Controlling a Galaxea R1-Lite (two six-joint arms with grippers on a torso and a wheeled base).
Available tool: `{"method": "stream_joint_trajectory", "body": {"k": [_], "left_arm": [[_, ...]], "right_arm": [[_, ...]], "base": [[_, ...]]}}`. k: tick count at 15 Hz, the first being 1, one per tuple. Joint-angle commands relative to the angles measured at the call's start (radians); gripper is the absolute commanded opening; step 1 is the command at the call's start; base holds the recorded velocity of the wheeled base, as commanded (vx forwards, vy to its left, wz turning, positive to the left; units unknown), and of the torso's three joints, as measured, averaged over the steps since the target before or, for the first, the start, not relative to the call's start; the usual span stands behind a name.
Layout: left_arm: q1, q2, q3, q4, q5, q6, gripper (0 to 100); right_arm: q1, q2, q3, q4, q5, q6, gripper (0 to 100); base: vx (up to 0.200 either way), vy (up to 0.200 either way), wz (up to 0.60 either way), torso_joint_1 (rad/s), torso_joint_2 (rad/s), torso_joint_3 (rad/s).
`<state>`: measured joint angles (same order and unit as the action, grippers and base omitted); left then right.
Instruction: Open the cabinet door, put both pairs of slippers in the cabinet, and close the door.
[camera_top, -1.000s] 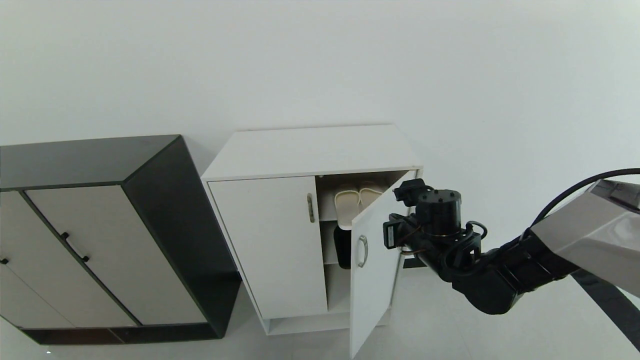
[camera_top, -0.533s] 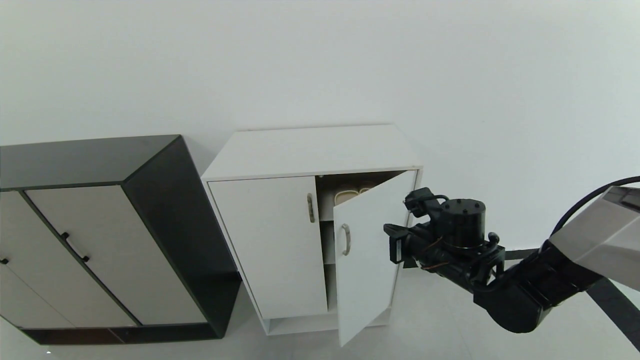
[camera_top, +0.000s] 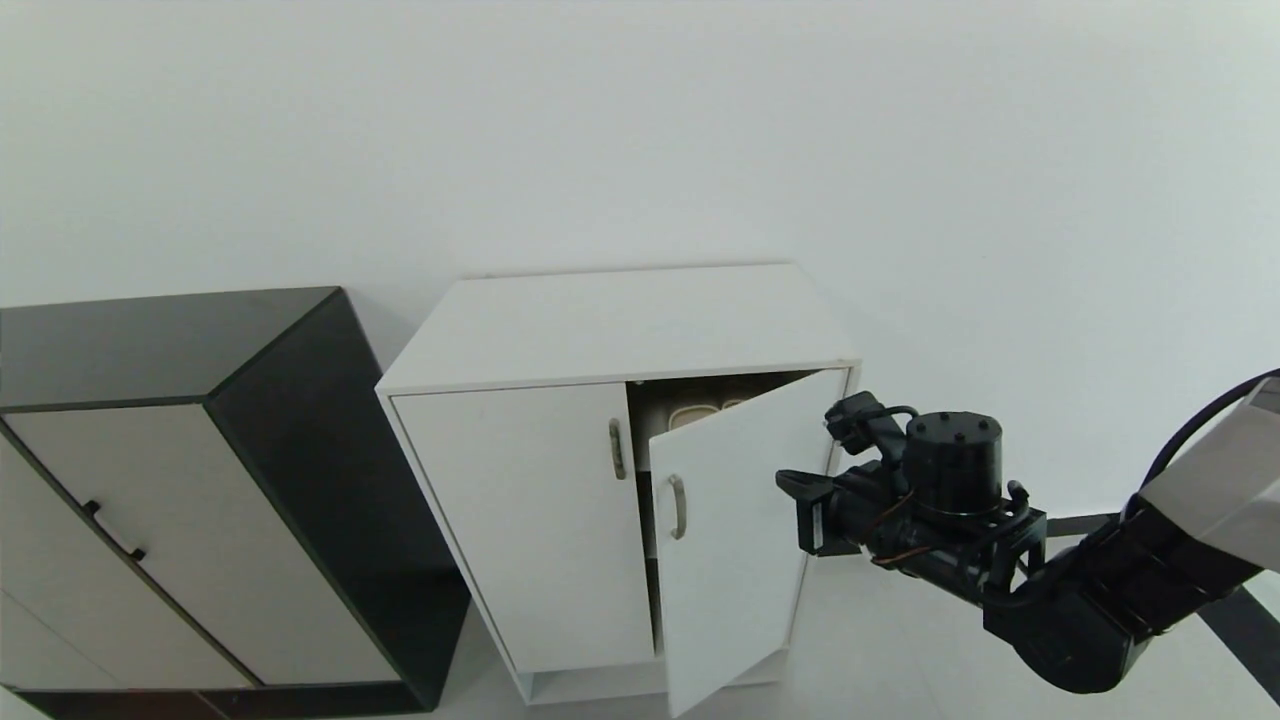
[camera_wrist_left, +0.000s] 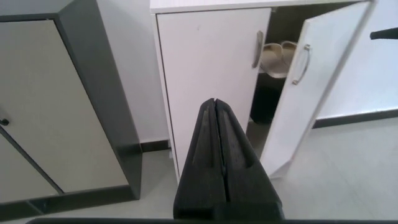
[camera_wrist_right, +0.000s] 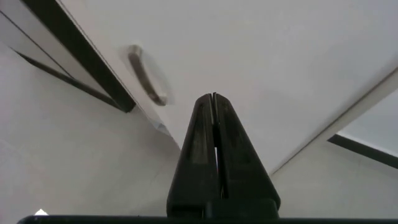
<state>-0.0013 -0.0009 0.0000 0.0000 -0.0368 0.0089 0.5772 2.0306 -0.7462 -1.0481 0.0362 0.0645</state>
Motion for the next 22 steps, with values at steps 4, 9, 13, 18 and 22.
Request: {"method": "stream_joint_trajectory", "body": {"k": [4, 9, 13, 18, 22], "left_arm": [[0.000, 0.001, 0.000, 0.000, 0.000, 0.000, 0], [0.000, 0.001, 0.000, 0.000, 0.000, -0.001, 0], [0.000, 0.001, 0.000, 0.000, 0.000, -0.001, 0], [0.000, 0.001, 0.000, 0.000, 0.000, 0.000, 0], [0.000, 0.001, 0.000, 0.000, 0.000, 0.000, 0]], "right_arm": [[0.030, 0.005, 0.002, 0.003, 0.001, 0.000, 0], [0.032, 0.026, -0.016, -0.001, 0.001, 0.000, 0], [0.030, 0.074, -0.062, -0.003, -0.004, 0.000, 0], [-0.014, 0.145, -0.151, -0.003, -0.005, 0.000, 0], [-0.036, 0.181, -0.194, -0.001, -0.005, 0.000, 0]], "base": [[0.100, 0.000, 0.00, 0.002, 0.00, 0.000], [0.000, 0.000, 0.00, 0.000, 0.00, 0.000], [0.000, 0.000, 0.00, 0.000, 0.00, 0.000], [0.000, 0.000, 0.00, 0.000, 0.00, 0.000], [0.000, 0.000, 0.00, 0.000, 0.00, 0.000]]}}
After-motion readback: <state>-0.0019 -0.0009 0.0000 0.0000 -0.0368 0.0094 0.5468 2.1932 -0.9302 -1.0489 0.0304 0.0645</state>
